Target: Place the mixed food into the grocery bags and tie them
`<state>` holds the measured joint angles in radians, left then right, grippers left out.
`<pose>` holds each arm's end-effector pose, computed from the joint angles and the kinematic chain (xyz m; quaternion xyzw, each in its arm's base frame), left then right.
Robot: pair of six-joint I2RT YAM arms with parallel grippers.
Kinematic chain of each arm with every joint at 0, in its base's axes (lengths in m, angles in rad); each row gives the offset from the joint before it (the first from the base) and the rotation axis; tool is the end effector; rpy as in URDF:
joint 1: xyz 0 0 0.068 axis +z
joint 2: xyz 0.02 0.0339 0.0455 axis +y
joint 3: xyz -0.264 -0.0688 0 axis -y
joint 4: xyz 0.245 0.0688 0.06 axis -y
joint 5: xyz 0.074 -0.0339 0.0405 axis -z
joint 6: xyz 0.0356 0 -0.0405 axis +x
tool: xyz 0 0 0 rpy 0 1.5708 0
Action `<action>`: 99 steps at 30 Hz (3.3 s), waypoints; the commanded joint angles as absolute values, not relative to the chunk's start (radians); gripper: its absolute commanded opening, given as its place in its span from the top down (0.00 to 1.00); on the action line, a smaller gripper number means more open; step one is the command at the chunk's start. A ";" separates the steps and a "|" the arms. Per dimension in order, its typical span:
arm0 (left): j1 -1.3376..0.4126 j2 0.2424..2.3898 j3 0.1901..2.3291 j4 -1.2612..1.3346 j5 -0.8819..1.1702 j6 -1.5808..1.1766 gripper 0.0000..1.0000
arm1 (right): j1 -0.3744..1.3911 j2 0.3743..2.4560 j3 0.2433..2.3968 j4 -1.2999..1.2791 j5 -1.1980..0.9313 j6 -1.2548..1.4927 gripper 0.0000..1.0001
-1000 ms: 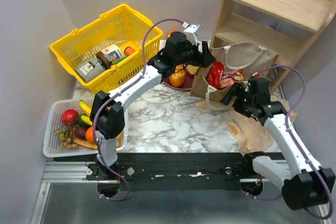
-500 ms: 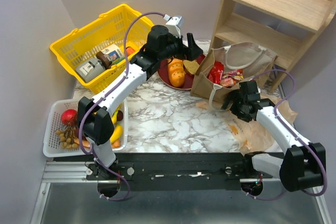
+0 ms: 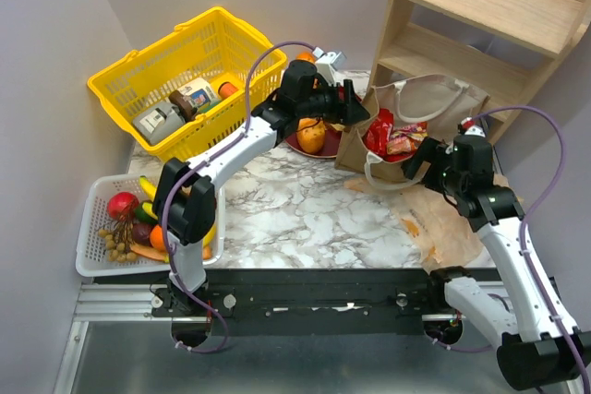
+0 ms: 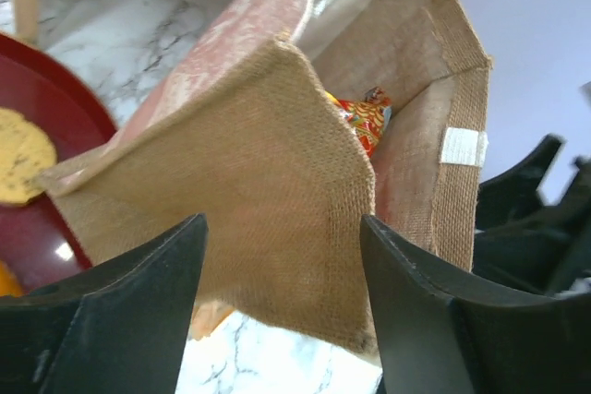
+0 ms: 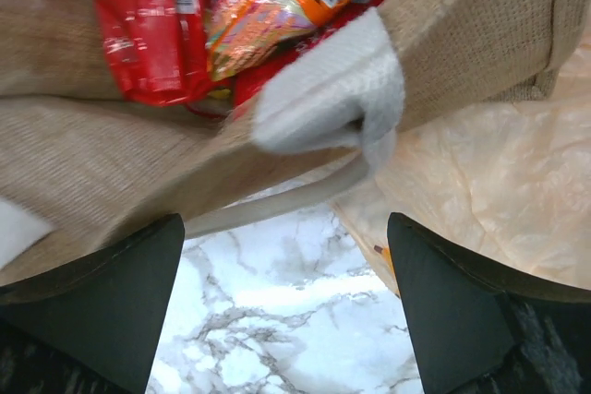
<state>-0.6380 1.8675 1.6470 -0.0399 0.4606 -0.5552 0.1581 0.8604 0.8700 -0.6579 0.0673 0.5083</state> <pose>0.3534 -0.2817 0.3437 0.1709 0.7656 -0.4830 0.3891 0.1777 0.0259 0.3099 0.1707 0.8787 0.1170 0.4302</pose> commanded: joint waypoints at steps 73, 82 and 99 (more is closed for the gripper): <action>-0.638 2.011 1.807 0.015 0.494 -0.641 1.00 | 0.201 1.427 0.683 -0.580 0.130 0.765 0.05; -0.638 1.996 1.793 0.021 0.494 -0.640 1.00 | 0.305 1.413 0.672 -0.650 0.187 0.801 0.09; -0.638 1.967 1.756 0.048 0.495 -0.643 1.00 | 0.359 1.394 0.627 -0.618 0.178 0.818 0.64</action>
<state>-0.6537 2.0144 1.7710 -0.0212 0.5095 -0.6479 0.3302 1.3609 0.6804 -0.6205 0.2321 0.8043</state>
